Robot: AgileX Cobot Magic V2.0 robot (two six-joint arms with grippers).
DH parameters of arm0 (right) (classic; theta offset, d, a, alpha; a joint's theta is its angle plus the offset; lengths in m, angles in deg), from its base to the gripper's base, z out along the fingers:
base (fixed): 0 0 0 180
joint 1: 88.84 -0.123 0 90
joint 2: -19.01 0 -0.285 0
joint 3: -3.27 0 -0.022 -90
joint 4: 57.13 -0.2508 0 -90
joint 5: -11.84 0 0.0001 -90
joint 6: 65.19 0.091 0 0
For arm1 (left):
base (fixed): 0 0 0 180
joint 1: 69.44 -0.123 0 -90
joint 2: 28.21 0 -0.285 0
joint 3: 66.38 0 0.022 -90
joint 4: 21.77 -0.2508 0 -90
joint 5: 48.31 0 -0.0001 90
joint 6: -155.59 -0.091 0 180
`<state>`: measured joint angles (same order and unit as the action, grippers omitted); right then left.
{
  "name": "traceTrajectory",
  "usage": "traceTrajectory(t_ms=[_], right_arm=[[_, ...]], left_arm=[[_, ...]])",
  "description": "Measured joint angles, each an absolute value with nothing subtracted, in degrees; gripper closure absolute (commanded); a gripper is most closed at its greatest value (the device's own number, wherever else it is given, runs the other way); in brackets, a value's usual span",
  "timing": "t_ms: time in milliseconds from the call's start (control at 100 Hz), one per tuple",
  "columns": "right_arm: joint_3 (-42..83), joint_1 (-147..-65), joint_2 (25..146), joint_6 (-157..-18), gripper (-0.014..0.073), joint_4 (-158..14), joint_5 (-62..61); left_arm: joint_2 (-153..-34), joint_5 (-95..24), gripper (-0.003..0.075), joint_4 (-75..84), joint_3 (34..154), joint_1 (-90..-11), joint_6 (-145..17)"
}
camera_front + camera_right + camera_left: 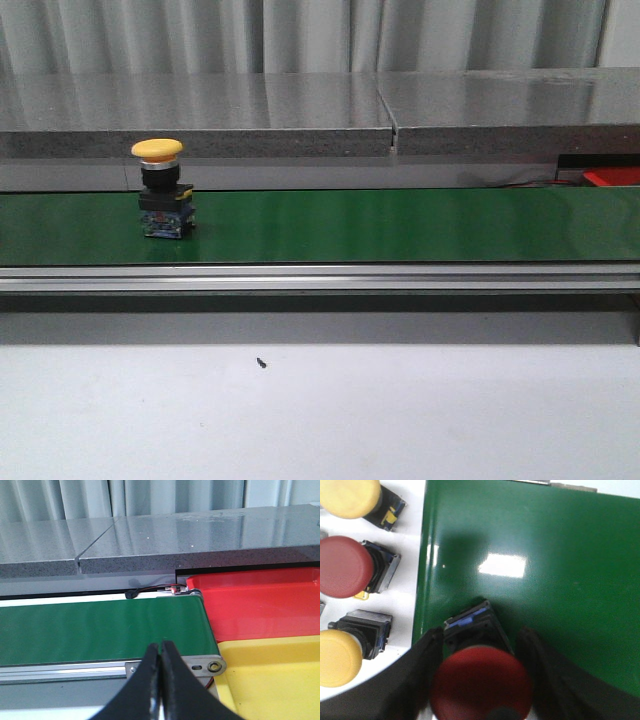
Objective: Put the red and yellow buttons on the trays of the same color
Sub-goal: 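Grasp a red push-button with the left gripper and set it on the belt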
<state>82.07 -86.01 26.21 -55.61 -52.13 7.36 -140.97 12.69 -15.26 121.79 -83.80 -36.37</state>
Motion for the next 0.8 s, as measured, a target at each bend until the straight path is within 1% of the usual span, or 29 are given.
traceTrajectory(t_ms=[80, 150, 190, 370, 450, 520, 590, 660, 780, 800], right_arm=[[82.07, -86.01, 26.21, -55.61, 0.0661, -52.13, 7.36], [82.07, -86.01, 26.21, -55.61, 0.0661, -52.13, 7.36], [82.07, -86.01, 26.21, -55.61, 0.0661, -52.13, 7.36], [82.07, -86.01, 26.21, -55.61, 0.0661, -52.13, 7.36], [82.07, -86.01, 26.21, -55.61, 0.0661, -52.13, 7.36], [82.07, -86.01, 26.21, -55.61, 0.0661, -52.13, 7.36], [82.07, -86.01, 26.21, -55.61, 0.0661, -52.13, 7.36], [82.07, -86.01, 26.21, -55.61, 0.0661, -52.13, 7.36], [82.07, -86.01, 26.21, -55.61, 0.0661, -52.13, 7.36], [82.07, -86.01, 26.21, -55.61, 0.0661, -52.13, 7.36]], left_arm=[[-141.36, 12.7, 0.0199, -14.96, 121.79, -83.8, -36.37], [-141.41, 12.67, 0.0138, -14.61, 121.79, -83.77, -36.26], [-141.41, 12.67, 0.0129, -14.35, 121.79, -83.77, -36.26], [-138.59, 12.36, 0.0134, -11.59, 121.79, -83.77, -37.69], [-135.76, 12.36, 0.016, -8.51, 121.79, -83.49, -39.35], [-132.92, 12.36, 0.0217, -7.6, 121.79, -82.52, -39.99], [-129.77, 11.86, 0.0307, -7.2, 121.13, -81.06, -40.22], [-126.2, 10.55, 0.0423, -6.92, 119.44, -79.37, -40.22], [-119.89, 8.25, 0.0676, -6.47, 114.44, -76.53, -40.35], [-118.78, 7.85, 0.0703, -6.46, 113.8, -76.12, -40.35]])
